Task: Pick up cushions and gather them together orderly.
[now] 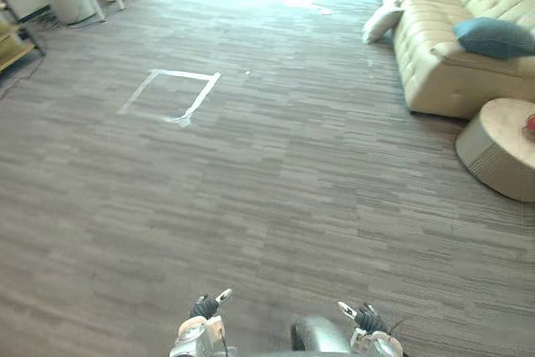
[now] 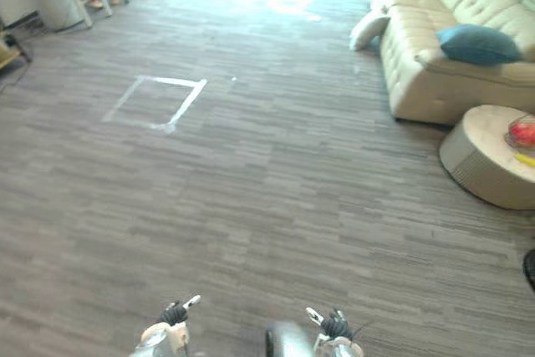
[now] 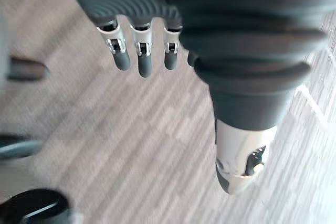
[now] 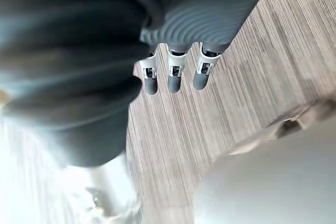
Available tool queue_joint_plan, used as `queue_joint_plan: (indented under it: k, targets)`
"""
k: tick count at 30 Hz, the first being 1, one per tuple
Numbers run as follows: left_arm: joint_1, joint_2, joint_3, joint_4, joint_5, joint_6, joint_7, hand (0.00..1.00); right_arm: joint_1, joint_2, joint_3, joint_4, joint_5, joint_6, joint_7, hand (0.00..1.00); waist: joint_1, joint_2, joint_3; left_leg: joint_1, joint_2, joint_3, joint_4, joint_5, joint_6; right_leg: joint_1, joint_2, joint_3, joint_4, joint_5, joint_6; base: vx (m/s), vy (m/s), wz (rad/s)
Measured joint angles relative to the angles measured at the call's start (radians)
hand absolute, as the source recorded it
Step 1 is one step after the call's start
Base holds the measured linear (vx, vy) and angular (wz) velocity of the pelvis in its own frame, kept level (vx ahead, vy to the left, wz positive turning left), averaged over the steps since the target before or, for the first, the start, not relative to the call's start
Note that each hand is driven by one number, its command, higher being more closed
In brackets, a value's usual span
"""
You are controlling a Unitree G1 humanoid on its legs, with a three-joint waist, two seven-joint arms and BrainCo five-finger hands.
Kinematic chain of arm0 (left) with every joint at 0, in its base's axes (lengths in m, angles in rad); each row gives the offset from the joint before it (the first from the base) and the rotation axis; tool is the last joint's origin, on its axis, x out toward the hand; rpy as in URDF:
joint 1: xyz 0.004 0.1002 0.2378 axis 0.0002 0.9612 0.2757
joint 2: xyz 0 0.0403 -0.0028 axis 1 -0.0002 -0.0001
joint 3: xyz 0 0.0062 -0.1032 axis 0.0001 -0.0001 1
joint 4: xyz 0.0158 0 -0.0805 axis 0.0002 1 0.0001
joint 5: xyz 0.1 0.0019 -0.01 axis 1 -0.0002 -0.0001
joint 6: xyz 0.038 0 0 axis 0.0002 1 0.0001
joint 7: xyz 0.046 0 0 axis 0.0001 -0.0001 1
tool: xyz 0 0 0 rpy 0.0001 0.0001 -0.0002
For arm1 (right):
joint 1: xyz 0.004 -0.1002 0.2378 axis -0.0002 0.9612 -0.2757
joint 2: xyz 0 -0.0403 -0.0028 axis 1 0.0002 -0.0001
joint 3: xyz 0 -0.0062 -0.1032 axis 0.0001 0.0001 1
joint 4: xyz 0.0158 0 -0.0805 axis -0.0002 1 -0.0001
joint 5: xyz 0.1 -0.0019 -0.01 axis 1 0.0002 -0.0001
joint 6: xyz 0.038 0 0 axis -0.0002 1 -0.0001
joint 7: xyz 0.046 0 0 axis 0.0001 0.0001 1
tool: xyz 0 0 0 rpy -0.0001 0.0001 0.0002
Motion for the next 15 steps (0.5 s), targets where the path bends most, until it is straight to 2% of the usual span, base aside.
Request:
queue_joint_plan:
  k: [1, 2, 3, 4, 5, 6, 7, 8, 9, 10, 11, 12, 14, 15]
  targets:
    - [-0.005, -0.003, -0.009, 0.0, 0.002, 0.001, -0.001, 0.0, 0.0, -0.003, -0.011, 0.013, -0.001, -0.002, 0.0, 0.0, -0.009, -0.004, -0.001, 0.03, -0.002, -0.02, -0.012, -0.009, 0.0, -0.007, -0.008, -0.017, -0.14, 0.038, -0.009, 0.63, -0.104, 0.71]
    - [-0.006, -0.007, -0.03, 0.002, 0.009, 0.002, -0.004, 0.0, -0.006, -0.007, -0.042, 0.036, 0.001, -0.001, -0.002, 0.0, -0.031, -0.008, -0.004, 0.071, -0.012, -0.074, -0.03, -0.009, 0.0, -0.014, -0.027, -0.016, -0.279, 0.153, -0.044, 0.78, -0.151, 0.83]
    - [-0.003, -0.017, -0.036, 0.002, 0.014, 0.004, -0.005, 0.0, -0.006, -0.012, -0.042, 0.042, 0.001, 0.002, -0.003, 0.0, -0.034, 0.002, -0.006, 0.086, -0.004, -0.104, -0.022, -0.007, 0.0, -0.007, -0.028, -0.026, -0.25, 0.153, -0.117, 0.67, -0.147, 0.74]
    - [0.001, -0.016, -0.045, 0.006, 0.022, 0.006, -0.011, 0.0, -0.008, -0.024, -0.041, 0.047, -0.002, 0.004, -0.005, 0.0, -0.035, 0.023, -0.009, 0.082, 0.014, -0.132, 0.011, 0.004, -0.008, -0.001, -0.03, -0.044, -0.219, 0.11, -0.125, 0.64, -0.175, 0.44]
    - [0.008, -0.015, -0.034, 0.01, 0.031, 0.007, -0.016, 0.0, -0.013, -0.03, -0.043, 0.043, -0.002, 0.004, -0.005, 0.0, -0.039, 0.042, -0.01, 0.052, 0.034, -0.178, 0.131, 0.036, -0.064, 0.018, -0.032, -0.06, -0.176, 0.049, -0.155, 0.5, -0.167, 0.32]
    - [0.01, -0.017, -0.035, 0.01, 0.033, 0.008, -0.017, 0.0, -0.013, -0.034, -0.043, 0.04, -0.002, 0.004, -0.005, 0.0, -0.042, 0.05, -0.009, 0.036, 0.04, -0.193, 0.182, 0.041, -0.074, 0.031, -0.031, -0.07, -0.176, 0.034, -0.163, 0.63, -0.208, 0.38]
    - [0.013, -0.018, -0.015, 0.009, 0.041, 0.008, -0.02, 0.0, -0.014, -0.038, -0.041, 0.032, -0.002, 0.007, -0.006, 0.0, -0.041, 0.078, -0.008, -0.061, 0.07, -0.236, 0.423, 0.105, -0.17, 0.096, -0.018, -0.089, -0.197, -0.006, -0.179, 0.76, -0.227, 0.24]
    - [0.02, -0.017, 0.016, 0.001, 0.04, 0.008, -0.02, 0.0, -0.021, -0.034, -0.021, 0.031, -0.002, 0.008, -0.007, 0.0, -0.035, 0.091, -0.007, -0.169, 0.096, -0.273, 0.674, 0.226, -0.27, 0.179, 0.006, -0.087, -0.246, -0.025, -0.191, 0.76, -0.2, 0.15]
    - [0.027, -0.019, 0.023, -0.013, 0.038, 0.008, -0.021, 0.0, -0.024, -0.03, -0.01, 0.032, -0.002, 0.009, -0.008, 0.0, -0.029, 0.087, -0.004, -0.21, 0.106, -0.269, 0.764, 0.235, -0.27, 0.216, 0.016, -0.082, -0.276, -0.029, -0.196, 0.73, -0.174, -0.17]
    - [0.036, -0.017, 0.023, -0.041, 0.038, 0.005, -0.022, 0.0, -0.035, -0.035, 0.021, 0.034, -0.002, 0.009, -0.01, 0.0, -0.017, 0.088, 0.001, -0.299, 0.123, -0.235, 0.92, 0.22, -0.24, 0.316, 0.032, -0.055, -0.35, -0.031, -0.199, 0.54, -0.094, -0.53]
    - [0.036, -0.011, 0.021, -0.063, 0.037, 0.003, -0.022, 0.0, -0.047, -0.034, 0.044, 0.035, -0.002, 0.009, -0.011, 0.0, 0.006, 0.066, 0.012, -0.375, 0.126, -0.186, 0.967, 0.189, -0.193, 0.407, 0.029, -0.021, -0.419, -0.03, -0.199, 0.41, -0.072, -0.61]
    - [0.036, -0.01, 0.017, -0.07, 0.036, 0.003, -0.022, 0.0, -0.049, -0.034, 0.054, 0.035, -0.002, 0.009, -0.01, 0.0, 0.011, 0.064, 0.011, -0.403, 0.13, -0.164, 0.965, 0.175, -0.177, 0.441, 0.027, -0.007, -0.446, -0.03, -0.199, 0.46, -0.023, -0.76]
    - [0.04, -0.01, -0.002, -0.093, 0.025, -0.012, -0.02, 0.0, -0.06, -0.028, 0.053, 0.035, -0.002, 0.013, -0.01, 0.0, 0.037, 0.06, 0.008, -0.512, 0.159, -0.039, 0.79, 0.116, -0.124, 0.574, 0.007, 0.056, -0.558, -0.038, -0.181, 0.52, 0.028, -0.77]
    - [0.04, -0.012, 0.002, -0.096, 0.023, -0.015, -0.019, 0.0, -0.06, -0.026, 0.051, 0.034, -0.002, 0.016, -0.011, 0.0, 0.037, 0.061, 0.009, -0.533, 0.156, -0.023, 0.736, 0.109, -0.114, 0.603, 0.002, 0.07, -0.577, -0.041, -0.175, 0.54, 0.074, -0.69]
